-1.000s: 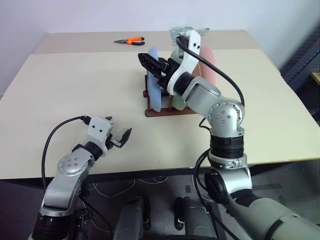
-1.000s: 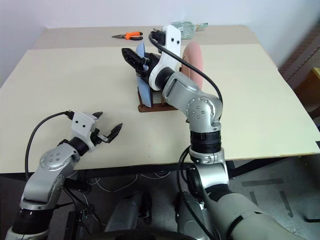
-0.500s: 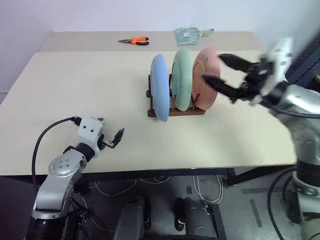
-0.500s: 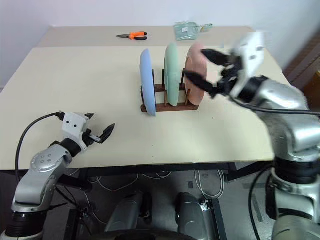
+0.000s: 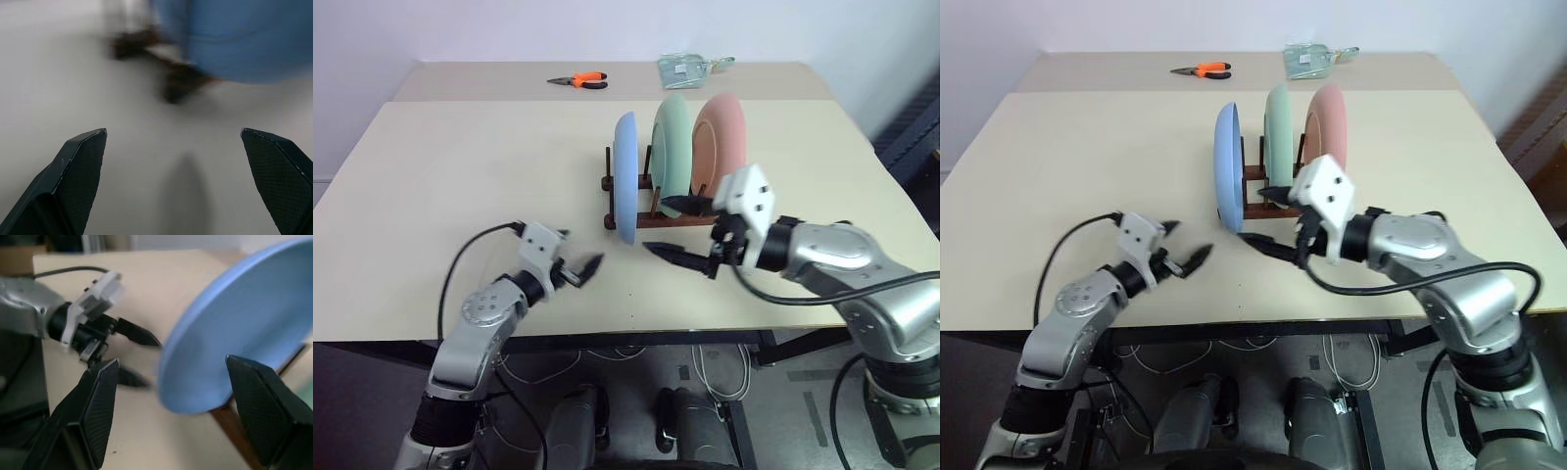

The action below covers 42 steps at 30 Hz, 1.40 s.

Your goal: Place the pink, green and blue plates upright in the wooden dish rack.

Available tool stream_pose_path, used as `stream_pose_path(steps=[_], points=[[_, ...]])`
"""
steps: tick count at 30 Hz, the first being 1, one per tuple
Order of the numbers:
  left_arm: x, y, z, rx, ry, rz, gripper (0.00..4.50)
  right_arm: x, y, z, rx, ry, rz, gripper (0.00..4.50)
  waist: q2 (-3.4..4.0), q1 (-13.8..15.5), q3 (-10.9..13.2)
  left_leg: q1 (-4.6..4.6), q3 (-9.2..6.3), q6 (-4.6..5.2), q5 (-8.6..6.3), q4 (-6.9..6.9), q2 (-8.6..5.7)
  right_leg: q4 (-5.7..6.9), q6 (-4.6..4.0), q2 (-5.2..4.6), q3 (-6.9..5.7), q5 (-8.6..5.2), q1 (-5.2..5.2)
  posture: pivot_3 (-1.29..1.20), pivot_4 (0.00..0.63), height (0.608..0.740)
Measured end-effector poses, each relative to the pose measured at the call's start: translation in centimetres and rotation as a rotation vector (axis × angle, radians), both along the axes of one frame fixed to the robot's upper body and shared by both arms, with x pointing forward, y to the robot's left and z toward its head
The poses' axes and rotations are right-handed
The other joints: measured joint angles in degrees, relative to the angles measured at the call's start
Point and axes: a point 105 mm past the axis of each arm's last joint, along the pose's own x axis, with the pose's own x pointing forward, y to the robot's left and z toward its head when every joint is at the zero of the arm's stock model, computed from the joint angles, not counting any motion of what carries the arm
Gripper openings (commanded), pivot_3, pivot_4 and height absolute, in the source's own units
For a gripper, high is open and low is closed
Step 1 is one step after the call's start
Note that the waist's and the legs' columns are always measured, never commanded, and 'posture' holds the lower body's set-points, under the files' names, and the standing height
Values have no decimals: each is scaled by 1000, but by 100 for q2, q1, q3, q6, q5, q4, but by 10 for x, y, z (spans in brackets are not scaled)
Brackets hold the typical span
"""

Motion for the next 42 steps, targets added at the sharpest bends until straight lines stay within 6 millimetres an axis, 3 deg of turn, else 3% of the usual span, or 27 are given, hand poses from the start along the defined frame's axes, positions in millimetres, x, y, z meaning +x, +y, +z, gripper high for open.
stream_pose_path(steps=[4, 7, 13, 27, 36, 42], points=[[-6, -28, 6, -22, 7, -104, 4500, 11, 13, 11, 9, -52, -11, 3543, 0, 3, 0, 0, -2, -4, 3, 0, 1, 1, 0, 4, -2, 0, 0, 0, 150, 740], [2, -35, 16, -43, -27, -85, 4500, 20, 13, 13, 2, -67, -37, 3543, -1, 11, 0, 0, -2, 0, 2, 1, -6, 1, 1, 5, -7, 0, 2, 0, 150, 740], [17, -41, 18, -68, -34, -10, 4500, 32, 7, 11, -16, -85, -89, 3543, -1, 8, 0, -1, -1, 2, 3, 2, -7, 2, 3, 7, -10, 0, 2, 0, 150, 740], [34, -37, 27, -82, -74, 64, 4500, 30, 5, 30, -12, -154, -67, 3543, -1, 6, 0, -1, -2, 2, 3, 3, -6, 3, 3, 7, -10, 0, 2, 0, 150, 740], [46, -27, 42, -120, -134, 147, 4500, 22, -11, 50, -10, -215, -69, 3543, -1, 8, 0, -1, -2, 3, 2, 4, -7, 3, 4, 6, -10, 0, 3, 0, 150, 740], [48, -27, 48, -122, -150, 146, 4500, 22, -17, 52, -20, -215, -74, 3543, -2, 11, 0, -1, -1, 3, 2, 5, -7, 3, 4, 6, -10, 0, 3, 0, 150, 740]])
